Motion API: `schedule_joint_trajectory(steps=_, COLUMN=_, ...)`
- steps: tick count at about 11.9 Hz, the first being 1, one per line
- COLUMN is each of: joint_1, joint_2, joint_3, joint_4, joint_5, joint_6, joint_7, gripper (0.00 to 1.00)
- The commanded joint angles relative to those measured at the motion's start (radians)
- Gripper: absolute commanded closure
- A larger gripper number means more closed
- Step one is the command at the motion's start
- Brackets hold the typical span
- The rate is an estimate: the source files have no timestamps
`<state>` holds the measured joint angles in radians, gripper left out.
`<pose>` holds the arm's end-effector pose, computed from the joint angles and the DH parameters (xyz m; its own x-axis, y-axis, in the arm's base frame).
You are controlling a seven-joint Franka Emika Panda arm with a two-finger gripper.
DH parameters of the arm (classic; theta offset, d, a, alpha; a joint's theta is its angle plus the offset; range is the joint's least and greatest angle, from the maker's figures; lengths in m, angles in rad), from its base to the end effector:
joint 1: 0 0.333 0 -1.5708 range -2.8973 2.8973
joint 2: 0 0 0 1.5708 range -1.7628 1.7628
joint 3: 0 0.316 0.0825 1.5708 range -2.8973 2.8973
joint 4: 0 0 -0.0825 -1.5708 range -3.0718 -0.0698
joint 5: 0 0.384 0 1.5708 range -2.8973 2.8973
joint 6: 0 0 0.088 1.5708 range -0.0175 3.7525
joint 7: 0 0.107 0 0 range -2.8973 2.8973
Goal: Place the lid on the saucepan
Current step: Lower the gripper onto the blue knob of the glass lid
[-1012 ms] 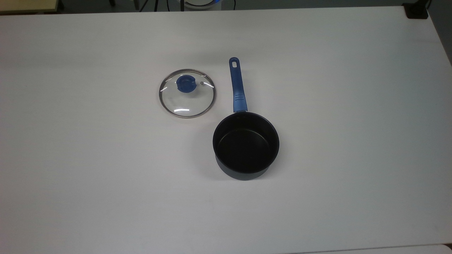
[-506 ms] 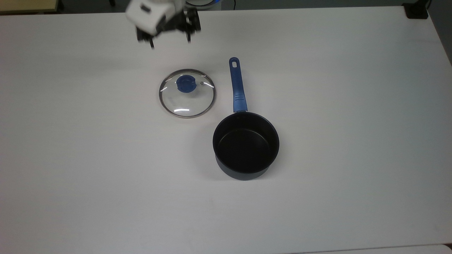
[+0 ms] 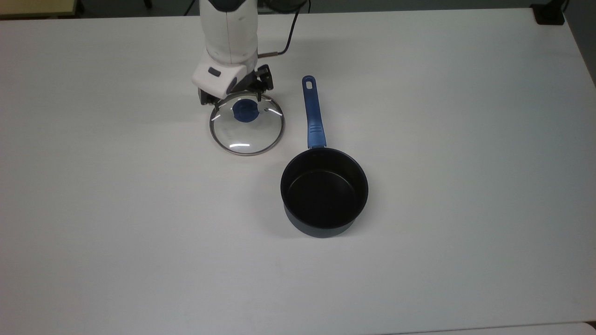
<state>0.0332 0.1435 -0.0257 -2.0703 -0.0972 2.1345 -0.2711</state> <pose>0.5630 0.0002 0.3563 0.9409 0.3234 -0.1002 0.3299 -0.9423 0.0566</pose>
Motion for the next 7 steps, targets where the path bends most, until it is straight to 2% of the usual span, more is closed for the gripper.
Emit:
schedule_joint_trajectory(steps=1, joint_1=0.019, joint_2=0.013, joint_3=-0.003, joint_4=-0.007, joint_5=0.025, joint_6=0.038, joint_7=0.048, gripper=0.01)
schedule_joint_trajectory(steps=4, joint_1=0.036, joint_2=0.027, joint_3=-0.002, joint_4=-0.004, joint_5=0.034, joint_6=0.053, joint_7=0.087, gripper=0.17)
schedule_joint_trajectory(steps=7, joint_1=0.037, joint_2=0.042, joint_3=-0.002, joint_4=-0.002, joint_5=0.036, joint_6=0.084, joint_7=0.089, gripper=0.18)
